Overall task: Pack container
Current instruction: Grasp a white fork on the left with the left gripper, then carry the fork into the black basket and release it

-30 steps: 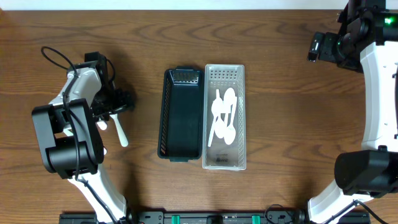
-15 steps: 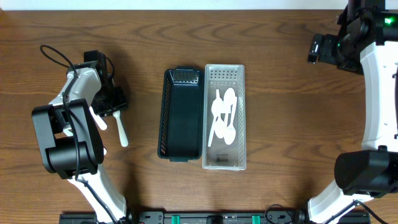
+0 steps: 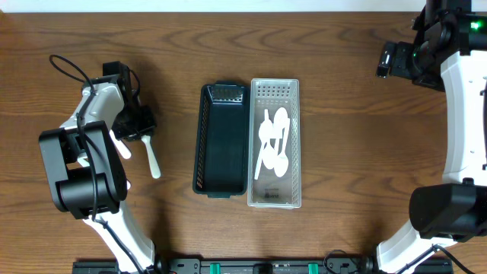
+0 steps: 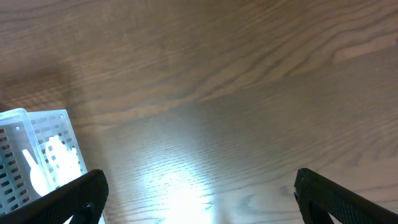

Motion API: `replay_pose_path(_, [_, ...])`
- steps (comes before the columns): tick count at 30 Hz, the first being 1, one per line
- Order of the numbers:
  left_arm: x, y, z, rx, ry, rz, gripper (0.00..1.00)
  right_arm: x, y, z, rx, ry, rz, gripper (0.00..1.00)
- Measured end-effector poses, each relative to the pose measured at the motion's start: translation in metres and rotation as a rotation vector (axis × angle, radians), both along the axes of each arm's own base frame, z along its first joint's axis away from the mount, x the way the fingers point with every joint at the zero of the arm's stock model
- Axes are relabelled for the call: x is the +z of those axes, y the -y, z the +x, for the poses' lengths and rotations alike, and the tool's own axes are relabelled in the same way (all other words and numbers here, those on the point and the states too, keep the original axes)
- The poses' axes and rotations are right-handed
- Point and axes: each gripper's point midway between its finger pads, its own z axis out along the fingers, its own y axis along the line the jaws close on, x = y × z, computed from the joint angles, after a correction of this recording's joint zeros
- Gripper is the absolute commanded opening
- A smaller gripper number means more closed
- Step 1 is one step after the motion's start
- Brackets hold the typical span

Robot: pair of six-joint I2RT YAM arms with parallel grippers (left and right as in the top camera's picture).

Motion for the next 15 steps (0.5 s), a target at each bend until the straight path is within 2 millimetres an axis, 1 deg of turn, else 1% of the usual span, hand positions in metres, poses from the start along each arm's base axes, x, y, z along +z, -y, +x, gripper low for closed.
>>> replay_pose_path(3, [0.000, 0.000, -0.001, 0.000, -0.003, 0.002, 0.11, 0.000, 0.000, 0.000, 0.000, 0.000, 0.000, 0.98])
replay_pose_path(6, [0.001, 0.000, -0.009, 0.000, -0.035, 0.002, 0.07, 0.000, 0.000, 0.000, 0.000, 0.000, 0.000, 0.98])
replay_pose_path(9, [0.008, 0.004, -0.021, -0.008, -0.087, -0.002, 0.06, 0.000, 0.000, 0.000, 0.000, 0.000, 0.000, 0.98])
replay_pose_path(10, [0.014, 0.006, -0.021, -0.014, -0.092, -0.001, 0.06, 0.000, 0.000, 0.000, 0.000, 0.000, 0.000, 0.98])
replay_pose_path(12, [0.035, 0.012, -0.018, -0.034, -0.069, 0.010, 0.06, 0.000, 0.000, 0.000, 0.000, 0.000, 0.000, 0.98])
replay_pose_path(14, [0.070, 0.022, -0.010, -0.070, -0.007, 0.026, 0.06, 0.000, 0.000, 0.000, 0.000, -0.001, 0.000, 0.98])
replay_pose_path(15, [0.091, 0.030, -0.005, -0.093, 0.042, 0.036, 0.06, 0.000, 0.000, 0.000, 0.000, -0.001, 0.000, 0.98])
